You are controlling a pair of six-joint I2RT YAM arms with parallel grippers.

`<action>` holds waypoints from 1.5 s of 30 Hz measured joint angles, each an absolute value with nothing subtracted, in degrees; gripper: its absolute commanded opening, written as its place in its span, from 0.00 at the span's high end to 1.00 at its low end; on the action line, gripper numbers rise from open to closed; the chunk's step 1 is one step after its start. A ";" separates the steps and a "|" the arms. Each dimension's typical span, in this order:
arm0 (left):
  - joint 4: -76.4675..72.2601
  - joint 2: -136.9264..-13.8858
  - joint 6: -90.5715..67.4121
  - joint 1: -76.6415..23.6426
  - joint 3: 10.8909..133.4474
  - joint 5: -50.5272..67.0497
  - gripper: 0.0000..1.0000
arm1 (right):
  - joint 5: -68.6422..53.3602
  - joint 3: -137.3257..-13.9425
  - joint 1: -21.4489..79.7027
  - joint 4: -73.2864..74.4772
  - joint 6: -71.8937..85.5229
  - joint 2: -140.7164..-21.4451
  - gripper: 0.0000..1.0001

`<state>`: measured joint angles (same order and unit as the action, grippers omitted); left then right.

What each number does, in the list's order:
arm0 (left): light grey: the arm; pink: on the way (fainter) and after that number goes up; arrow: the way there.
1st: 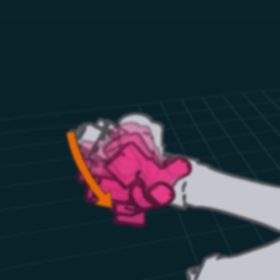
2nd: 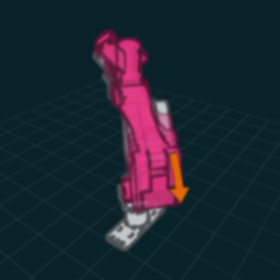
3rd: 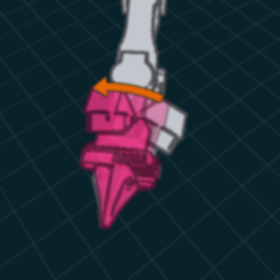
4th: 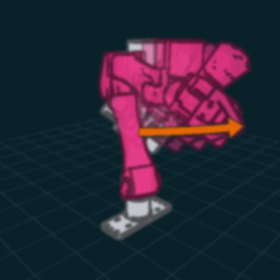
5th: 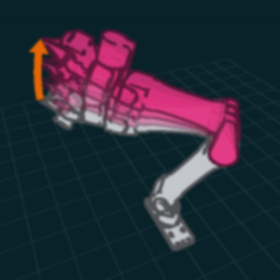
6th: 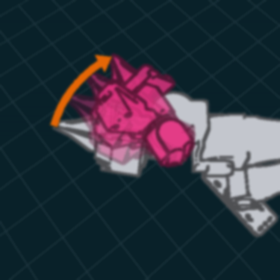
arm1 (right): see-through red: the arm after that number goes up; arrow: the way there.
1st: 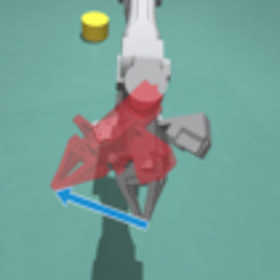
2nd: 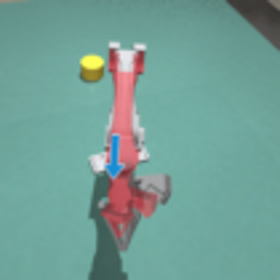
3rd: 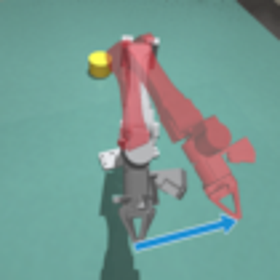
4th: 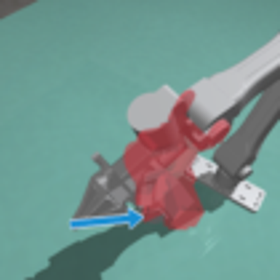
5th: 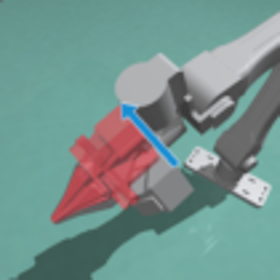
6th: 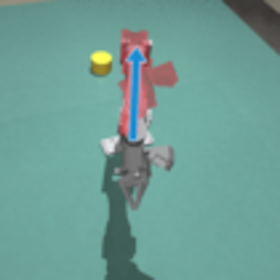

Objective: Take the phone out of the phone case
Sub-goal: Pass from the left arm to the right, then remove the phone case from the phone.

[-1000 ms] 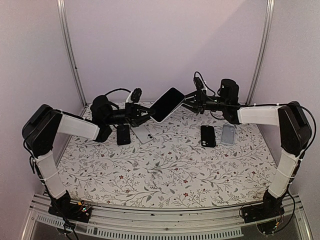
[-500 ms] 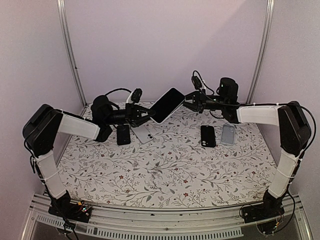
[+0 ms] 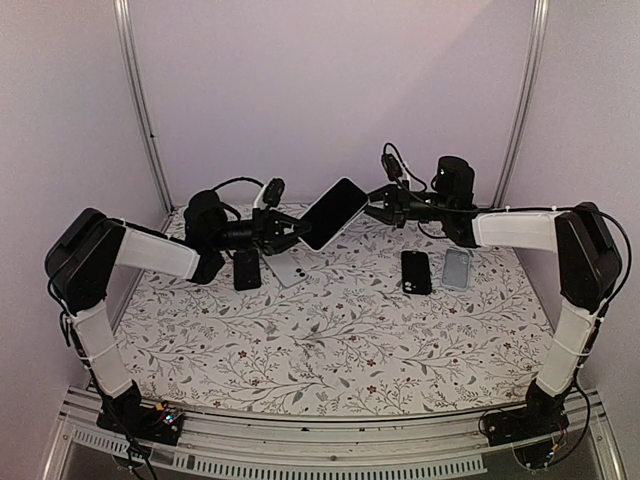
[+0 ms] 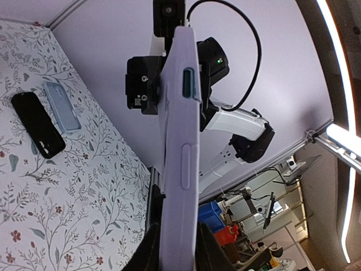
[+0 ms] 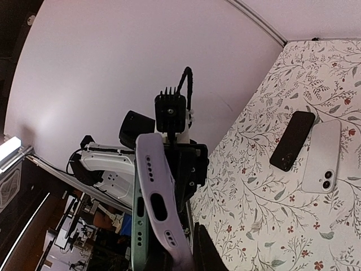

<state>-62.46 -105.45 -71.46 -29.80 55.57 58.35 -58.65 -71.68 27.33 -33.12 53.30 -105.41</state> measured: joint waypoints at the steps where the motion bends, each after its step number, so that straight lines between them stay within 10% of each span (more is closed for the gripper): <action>1: -62.15 -105.45 -71.29 -29.85 55.59 58.00 0.66 | -58.63 -71.68 27.46 -32.97 53.06 -105.41 1.00; 18: -33.91 -98.63 -53.08 -30.20 57.93 44.82 0.30 | -50.83 -71.31 29.80 -20.49 44.73 -105.10 1.00; 45: 4.32 -100.73 -33.71 -38.57 77.93 21.17 0.15 | -19.20 -86.17 37.54 13.87 20.03 -104.20 1.00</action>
